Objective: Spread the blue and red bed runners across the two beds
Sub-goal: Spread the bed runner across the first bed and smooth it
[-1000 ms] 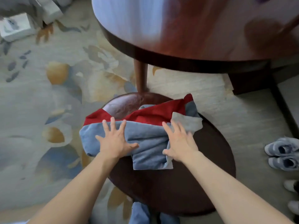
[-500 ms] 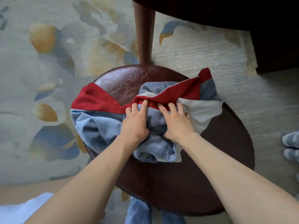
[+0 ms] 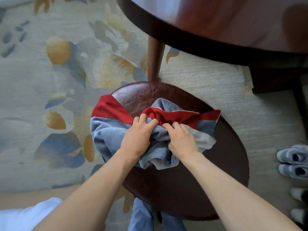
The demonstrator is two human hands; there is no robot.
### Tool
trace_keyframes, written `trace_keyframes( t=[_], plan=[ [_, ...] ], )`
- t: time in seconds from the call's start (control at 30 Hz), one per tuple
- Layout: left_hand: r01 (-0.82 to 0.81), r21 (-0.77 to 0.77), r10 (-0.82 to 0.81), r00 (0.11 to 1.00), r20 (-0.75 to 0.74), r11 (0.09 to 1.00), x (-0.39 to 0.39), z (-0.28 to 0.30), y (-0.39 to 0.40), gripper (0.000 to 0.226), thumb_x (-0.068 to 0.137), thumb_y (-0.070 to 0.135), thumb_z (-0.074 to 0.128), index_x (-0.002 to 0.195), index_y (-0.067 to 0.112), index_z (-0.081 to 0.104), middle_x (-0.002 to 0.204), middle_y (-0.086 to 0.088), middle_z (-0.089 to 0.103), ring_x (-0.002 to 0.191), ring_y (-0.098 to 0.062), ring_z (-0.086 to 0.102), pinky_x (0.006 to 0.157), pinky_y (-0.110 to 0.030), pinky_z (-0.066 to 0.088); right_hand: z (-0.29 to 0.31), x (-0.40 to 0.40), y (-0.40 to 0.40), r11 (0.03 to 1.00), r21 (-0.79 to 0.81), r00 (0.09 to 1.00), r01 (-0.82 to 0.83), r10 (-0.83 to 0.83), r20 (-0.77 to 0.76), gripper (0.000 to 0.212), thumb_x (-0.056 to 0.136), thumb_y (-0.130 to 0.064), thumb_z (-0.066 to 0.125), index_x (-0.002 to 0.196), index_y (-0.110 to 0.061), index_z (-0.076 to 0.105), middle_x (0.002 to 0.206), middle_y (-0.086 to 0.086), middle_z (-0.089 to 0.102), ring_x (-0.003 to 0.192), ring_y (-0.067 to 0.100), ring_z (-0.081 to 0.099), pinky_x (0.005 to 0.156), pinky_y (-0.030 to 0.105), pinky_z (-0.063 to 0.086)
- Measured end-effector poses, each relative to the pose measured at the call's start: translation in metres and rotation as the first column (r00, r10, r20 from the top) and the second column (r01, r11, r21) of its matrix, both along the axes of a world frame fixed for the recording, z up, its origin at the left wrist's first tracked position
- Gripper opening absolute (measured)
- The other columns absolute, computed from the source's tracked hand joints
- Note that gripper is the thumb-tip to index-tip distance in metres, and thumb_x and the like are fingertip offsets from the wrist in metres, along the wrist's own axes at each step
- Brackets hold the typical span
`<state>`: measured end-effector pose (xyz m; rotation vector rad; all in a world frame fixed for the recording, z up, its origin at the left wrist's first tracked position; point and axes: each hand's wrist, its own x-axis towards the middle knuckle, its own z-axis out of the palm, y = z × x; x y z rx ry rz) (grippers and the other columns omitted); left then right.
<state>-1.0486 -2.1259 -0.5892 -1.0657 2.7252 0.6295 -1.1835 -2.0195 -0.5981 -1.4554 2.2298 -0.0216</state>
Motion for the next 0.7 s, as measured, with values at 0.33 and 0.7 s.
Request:
trace_keyframes(
  t=[0.33,0.7],
  plan=[
    [-0.226,-0.028,0.224,0.972,-0.074,0.974,0.086,0.147,-0.004,0.061,0.08,0.0,0.051,0.132,0.03,0.046,0.117,-0.002,0.038,0.101,-0.024,0.041,0.076,-0.042,0.052,0.151,0.062,-0.041,0.973,-0.113,0.98,-0.199,0.199,-0.017,0.054,0.079,-0.006,0.062,0.128,-0.028,0.05,0.11,0.002,0.047,0.099,0.025,0.053,0.077,0.037,0.049],
    [-0.685,-0.156,0.661,0.728,-0.185,0.711,0.239,0.272,0.107,0.067,0.079,-0.001,0.052,0.138,0.029,0.042,0.127,-0.004,0.037,0.117,-0.025,0.039,0.088,-0.035,0.046,0.271,0.202,-0.017,0.728,-0.271,0.765,-0.629,0.643,-0.049,0.058,0.078,-0.008,0.06,0.131,-0.028,0.049,0.111,0.005,0.051,0.102,0.03,0.056,0.077,0.041,0.051]
  ],
)
